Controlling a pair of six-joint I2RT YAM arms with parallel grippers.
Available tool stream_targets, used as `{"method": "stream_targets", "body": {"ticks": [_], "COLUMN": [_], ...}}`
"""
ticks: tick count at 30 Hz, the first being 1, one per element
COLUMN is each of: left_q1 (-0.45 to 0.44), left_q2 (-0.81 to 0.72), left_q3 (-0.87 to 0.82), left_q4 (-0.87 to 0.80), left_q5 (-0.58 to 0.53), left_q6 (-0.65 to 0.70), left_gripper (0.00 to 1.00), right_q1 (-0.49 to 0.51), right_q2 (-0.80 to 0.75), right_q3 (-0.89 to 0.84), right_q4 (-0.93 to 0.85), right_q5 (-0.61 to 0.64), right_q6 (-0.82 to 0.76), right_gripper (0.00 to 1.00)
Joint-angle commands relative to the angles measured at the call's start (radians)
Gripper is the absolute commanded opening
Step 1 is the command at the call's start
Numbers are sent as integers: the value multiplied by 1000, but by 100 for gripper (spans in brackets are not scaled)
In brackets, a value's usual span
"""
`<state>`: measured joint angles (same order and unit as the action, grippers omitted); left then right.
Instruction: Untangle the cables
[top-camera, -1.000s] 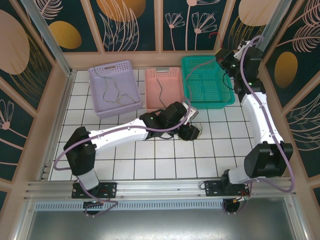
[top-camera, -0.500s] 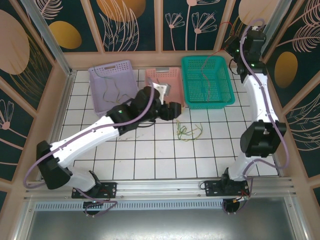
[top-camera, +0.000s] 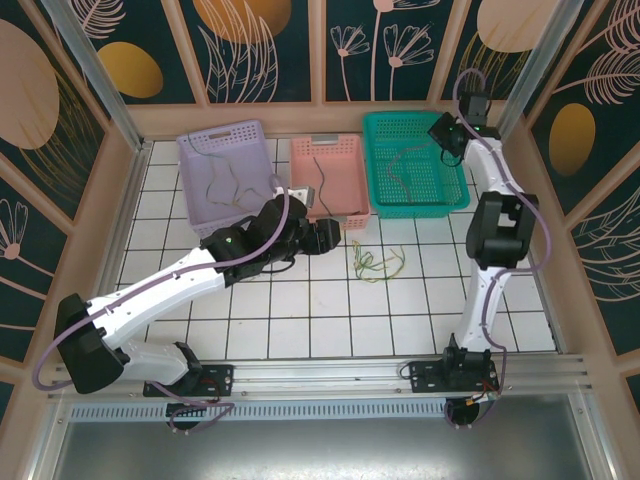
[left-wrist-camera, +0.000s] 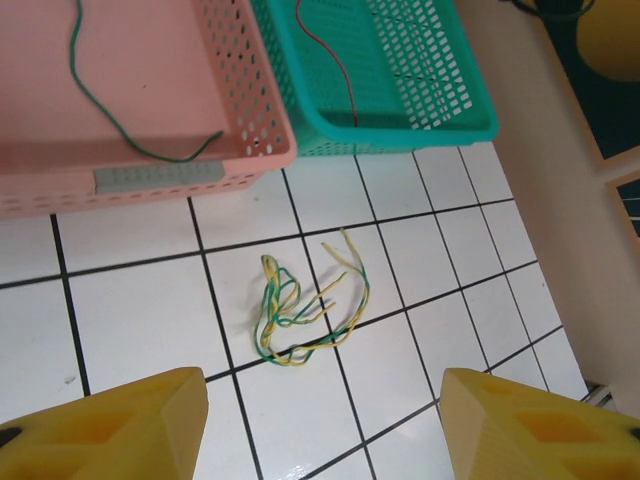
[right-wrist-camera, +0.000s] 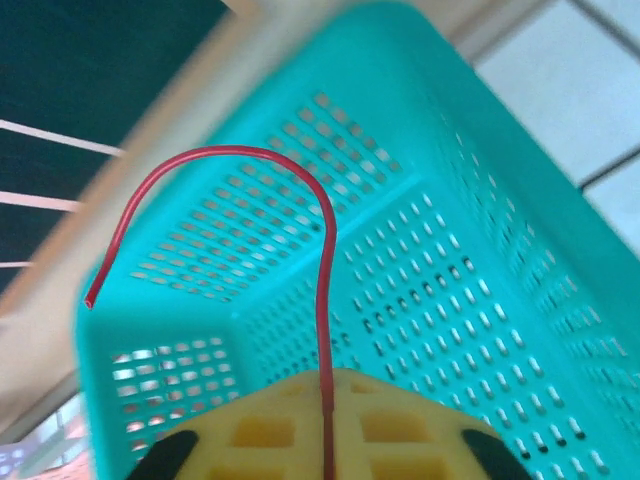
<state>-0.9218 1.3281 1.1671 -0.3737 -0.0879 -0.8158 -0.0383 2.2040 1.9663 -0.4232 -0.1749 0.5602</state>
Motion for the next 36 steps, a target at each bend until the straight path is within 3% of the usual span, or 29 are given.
{"method": "stream_targets", "body": {"ticks": [1,5,10,15,18,23,27,33,36], "left_q1": [-1,10,41,49,48,50,61,70,99], "left_q2": [-27,-3,82,256,372,506,514,468,487], "left_q3": [-12,-46,-123,-52,38,113,95,88,79], "left_q4": [-9,3,108,191,203,126,136,195,222], "left_q5": [-9,52,204,304,344,268,241,256,318], "left_q6": [-50,-93,-147,-140,-103,-22,-1,11,-9], "left_gripper": [64,66,66,65,60,48,43,46,44], "right_q1": [14,26,53,143,187,235,307,366,370], "right_q2": [42,-6,-161,-516,-726,-973,-1078,-1112,-1110], "right_q3": [97,152,153,-280,-618,-1008,-1145,-1248,-1292], "right_q4": [-121,-155,-214,-75,40,140,135,136,158], "right_q5": [-12,25,92,117,49,-83,-79,-71,-94], "right_q6": [10,4,12,74,138,256,308,338,348], "right_gripper": [31,51,54,51,49,46,44,43,41]}}
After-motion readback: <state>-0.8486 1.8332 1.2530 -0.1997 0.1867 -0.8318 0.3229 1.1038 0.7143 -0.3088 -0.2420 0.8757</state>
